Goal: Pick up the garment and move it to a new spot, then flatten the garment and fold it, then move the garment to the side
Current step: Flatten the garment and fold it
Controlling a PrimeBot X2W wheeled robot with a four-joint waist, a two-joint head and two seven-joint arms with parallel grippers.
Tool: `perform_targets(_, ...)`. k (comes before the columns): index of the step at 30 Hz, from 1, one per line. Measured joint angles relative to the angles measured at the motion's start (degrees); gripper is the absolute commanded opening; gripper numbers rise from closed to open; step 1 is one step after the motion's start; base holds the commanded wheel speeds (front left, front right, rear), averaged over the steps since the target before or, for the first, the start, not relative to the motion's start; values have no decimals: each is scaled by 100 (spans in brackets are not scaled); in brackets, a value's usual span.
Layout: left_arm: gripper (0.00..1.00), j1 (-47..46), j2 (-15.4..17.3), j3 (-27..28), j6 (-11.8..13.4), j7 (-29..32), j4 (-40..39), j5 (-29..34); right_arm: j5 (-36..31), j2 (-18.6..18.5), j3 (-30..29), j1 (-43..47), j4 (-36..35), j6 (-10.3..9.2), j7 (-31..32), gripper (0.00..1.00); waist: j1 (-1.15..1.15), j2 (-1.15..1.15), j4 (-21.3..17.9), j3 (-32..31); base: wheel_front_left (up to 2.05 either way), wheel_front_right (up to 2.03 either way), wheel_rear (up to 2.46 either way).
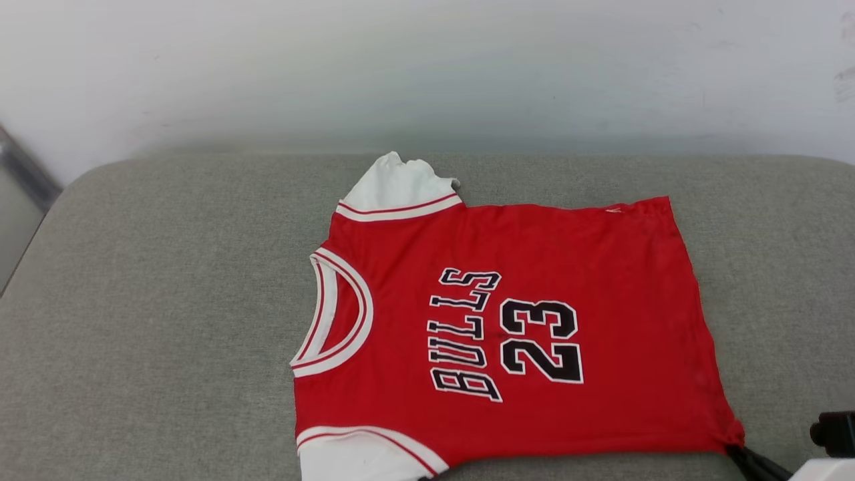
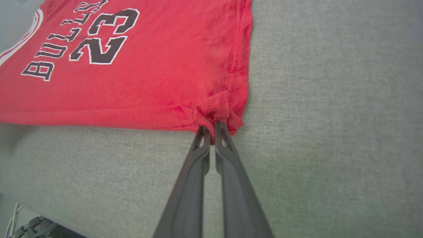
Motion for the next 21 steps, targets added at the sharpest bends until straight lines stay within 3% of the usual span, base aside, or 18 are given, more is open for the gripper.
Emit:
perform_targets(8, 0, 168, 124, -112, -57, -20, 47, 86, -191, 119, -417, 587, -849, 0, 572, 0, 1, 0, -104, 64, 0, 0, 0)
perform_targets(13, 0, -25, 110, 122, -105, -320, 34, 186, -238, 322, -697, 617, -1237, -1, 765, 0, 2, 0, -153, 146, 0, 0, 0)
perform_targets(21, 0, -608, 172, 627, 32, -474, -170, 297, -122, 611, -1011, 238, -1879, -2, 1338, 0, 2, 0, -241, 423, 0, 0, 0)
